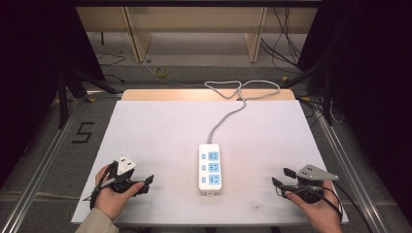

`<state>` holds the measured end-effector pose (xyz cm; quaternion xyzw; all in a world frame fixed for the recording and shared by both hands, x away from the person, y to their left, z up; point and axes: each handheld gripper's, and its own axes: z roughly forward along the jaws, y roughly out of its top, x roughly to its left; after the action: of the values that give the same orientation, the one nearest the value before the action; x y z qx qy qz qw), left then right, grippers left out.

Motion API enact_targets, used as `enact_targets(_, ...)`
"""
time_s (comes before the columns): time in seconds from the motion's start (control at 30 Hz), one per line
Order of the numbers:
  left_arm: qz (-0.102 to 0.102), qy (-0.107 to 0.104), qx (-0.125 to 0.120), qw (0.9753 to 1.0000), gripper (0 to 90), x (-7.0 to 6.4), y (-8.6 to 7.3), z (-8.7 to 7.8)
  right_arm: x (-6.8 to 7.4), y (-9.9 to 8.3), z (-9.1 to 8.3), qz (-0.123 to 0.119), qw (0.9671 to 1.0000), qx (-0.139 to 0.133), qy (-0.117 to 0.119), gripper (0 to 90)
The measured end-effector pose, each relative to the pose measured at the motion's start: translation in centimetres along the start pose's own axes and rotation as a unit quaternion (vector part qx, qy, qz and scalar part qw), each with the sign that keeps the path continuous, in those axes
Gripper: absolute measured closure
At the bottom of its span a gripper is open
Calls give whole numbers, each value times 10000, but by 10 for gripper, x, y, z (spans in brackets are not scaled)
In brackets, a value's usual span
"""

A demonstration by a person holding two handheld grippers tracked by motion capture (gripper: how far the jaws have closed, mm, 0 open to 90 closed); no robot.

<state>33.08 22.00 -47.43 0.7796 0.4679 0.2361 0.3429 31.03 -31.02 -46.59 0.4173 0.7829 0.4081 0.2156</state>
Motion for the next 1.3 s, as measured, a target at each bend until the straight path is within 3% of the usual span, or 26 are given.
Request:
enact_targets(0.57, -16, 35, 67, 10000, 105, 3, -1, 1, -2, 6, -1, -70, 9998, 179, -74, 658)
enact_targets(0.9, -13, 48, 76, 10000, 107, 3, -1, 1, -4, 12, -3, -193, 9994, 236, -182, 900)
enact_targets(1.3, -7, 55, 78, 10000, 109, 3, -1, 1, 0, 19, 0, -256, 9989, 363, -140, 900)
